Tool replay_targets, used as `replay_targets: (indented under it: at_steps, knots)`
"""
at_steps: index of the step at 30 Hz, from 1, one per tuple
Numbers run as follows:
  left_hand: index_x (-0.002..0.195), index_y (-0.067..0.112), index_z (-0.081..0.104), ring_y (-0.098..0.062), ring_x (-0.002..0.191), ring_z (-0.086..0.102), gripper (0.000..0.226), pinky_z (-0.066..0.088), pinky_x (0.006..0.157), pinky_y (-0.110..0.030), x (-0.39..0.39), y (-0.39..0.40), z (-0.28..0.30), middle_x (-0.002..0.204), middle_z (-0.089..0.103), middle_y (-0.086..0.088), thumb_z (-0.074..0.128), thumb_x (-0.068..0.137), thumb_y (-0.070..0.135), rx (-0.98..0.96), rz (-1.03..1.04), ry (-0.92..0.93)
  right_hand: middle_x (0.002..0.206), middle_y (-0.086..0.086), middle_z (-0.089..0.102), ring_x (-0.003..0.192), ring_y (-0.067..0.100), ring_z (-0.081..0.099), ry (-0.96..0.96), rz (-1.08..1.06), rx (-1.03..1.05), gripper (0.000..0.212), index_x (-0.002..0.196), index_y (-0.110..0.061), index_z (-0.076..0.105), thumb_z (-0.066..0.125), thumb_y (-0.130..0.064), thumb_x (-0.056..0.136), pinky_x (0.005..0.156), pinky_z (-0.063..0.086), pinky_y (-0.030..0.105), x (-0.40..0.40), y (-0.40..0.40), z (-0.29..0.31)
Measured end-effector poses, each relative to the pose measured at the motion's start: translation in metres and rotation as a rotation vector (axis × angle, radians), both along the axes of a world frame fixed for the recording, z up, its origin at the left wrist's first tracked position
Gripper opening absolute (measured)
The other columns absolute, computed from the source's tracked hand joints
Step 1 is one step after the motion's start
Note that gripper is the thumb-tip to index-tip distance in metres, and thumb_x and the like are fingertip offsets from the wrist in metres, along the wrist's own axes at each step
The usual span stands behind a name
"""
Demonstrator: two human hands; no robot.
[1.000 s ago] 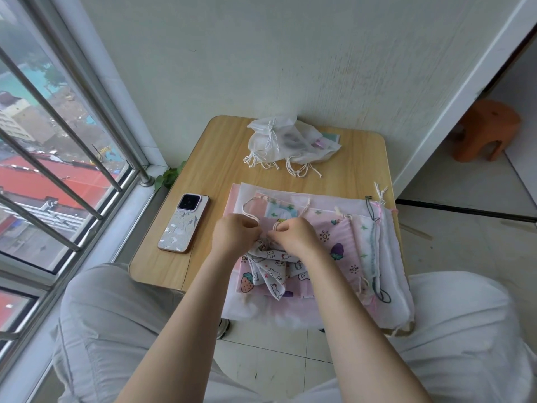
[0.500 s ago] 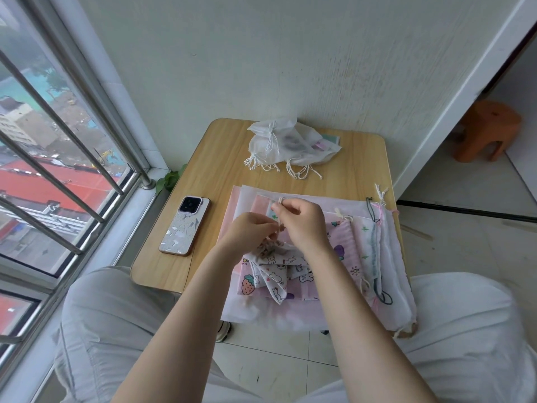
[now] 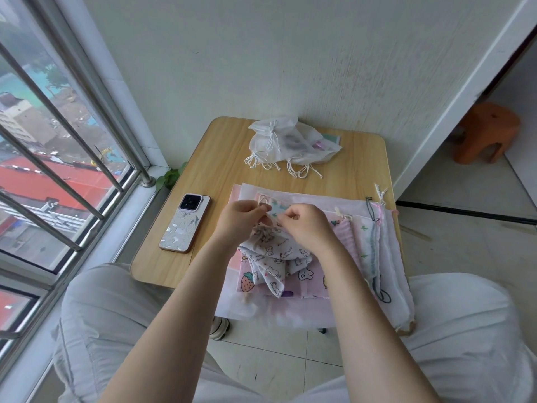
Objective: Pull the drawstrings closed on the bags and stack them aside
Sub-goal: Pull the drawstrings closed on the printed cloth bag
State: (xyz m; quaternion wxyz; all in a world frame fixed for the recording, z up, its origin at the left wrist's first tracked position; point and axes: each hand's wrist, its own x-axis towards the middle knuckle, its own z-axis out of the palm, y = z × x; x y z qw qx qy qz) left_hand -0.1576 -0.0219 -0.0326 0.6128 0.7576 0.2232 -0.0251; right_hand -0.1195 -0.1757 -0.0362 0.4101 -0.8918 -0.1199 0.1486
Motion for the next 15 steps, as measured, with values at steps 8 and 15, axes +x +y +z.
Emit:
replay_targets:
  at_steps: [8,15]
  knots:
    - [0.096,0.01,0.076,-0.009,0.061,0.058,0.019,0.048,0.059,-0.019,-0.001,0.0018,-0.0008,0.071,0.067,0.0,0.074,0.084,0.025,-0.135,-0.053,0.119,0.062,-0.002,0.064,0.045,0.013,0.053,0.171,0.037,0.138,0.012,0.081,-0.013,0.066,0.065,-0.021,0.089,0.044,0.038,0.02,-0.0077,0.0021,0.0048]
    - [0.095,0.004,0.072,-0.007,0.059,0.061,0.015,0.05,0.057,-0.019,-0.0035,0.0067,-0.0014,0.069,0.068,0.002,0.074,0.081,0.002,-0.184,-0.113,0.093,0.063,-0.005,0.061,0.051,0.006,0.048,0.145,0.204,0.002,0.016,0.082,-0.015,0.076,0.07,-0.029,0.087,0.049,0.035,0.016,-0.0045,-0.005,0.0088]
